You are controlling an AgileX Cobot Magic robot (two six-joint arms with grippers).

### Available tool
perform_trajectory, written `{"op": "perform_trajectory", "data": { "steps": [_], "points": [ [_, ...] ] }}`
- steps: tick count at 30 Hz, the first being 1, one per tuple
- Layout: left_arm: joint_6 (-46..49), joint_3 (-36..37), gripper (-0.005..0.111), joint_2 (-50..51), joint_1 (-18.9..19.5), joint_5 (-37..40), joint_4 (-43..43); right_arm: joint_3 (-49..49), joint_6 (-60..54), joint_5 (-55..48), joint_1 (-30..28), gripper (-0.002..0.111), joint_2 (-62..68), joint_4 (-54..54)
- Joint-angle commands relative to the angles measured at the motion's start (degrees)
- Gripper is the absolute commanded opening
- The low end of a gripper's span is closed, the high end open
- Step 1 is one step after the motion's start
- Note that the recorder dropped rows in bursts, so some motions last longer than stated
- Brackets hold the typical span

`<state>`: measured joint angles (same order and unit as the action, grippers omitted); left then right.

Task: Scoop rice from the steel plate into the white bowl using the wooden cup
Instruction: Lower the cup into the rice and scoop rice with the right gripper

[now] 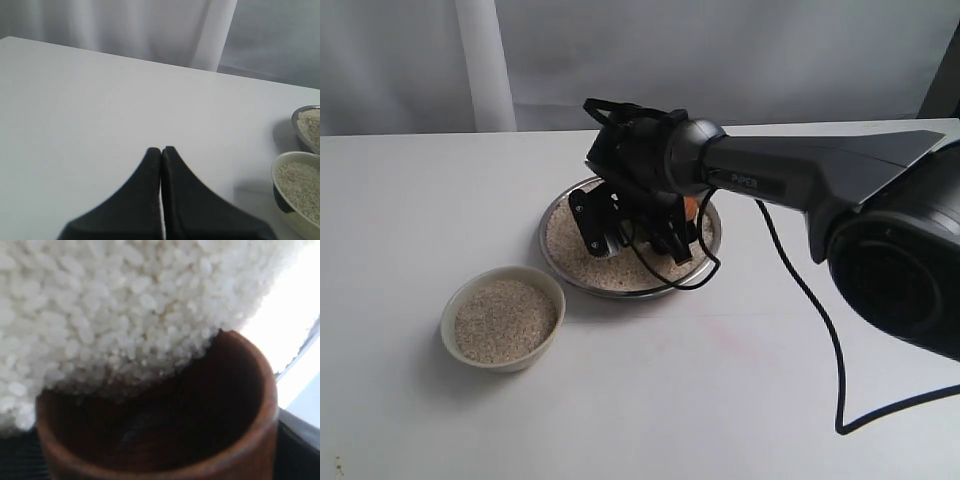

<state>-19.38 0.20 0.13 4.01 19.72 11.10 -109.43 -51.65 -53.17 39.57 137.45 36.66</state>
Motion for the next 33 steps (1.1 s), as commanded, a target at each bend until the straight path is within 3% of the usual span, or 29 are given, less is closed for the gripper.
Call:
{"op": "perform_trajectory", "data": {
  "steps": [1,33],
  "points": [
    [-0.1,-0.2,0.0,-0.1,0.0,-0.4,0.2,0.0,-0.4,0.1,0.4,0.0,0.1,-4.4],
    [-0.1,-0.2,0.0,-0.1,0.0,-0.4,0.2,0.0,-0.6,3.9,1.9,0.0,0.1,-15.1]
  ]
}}
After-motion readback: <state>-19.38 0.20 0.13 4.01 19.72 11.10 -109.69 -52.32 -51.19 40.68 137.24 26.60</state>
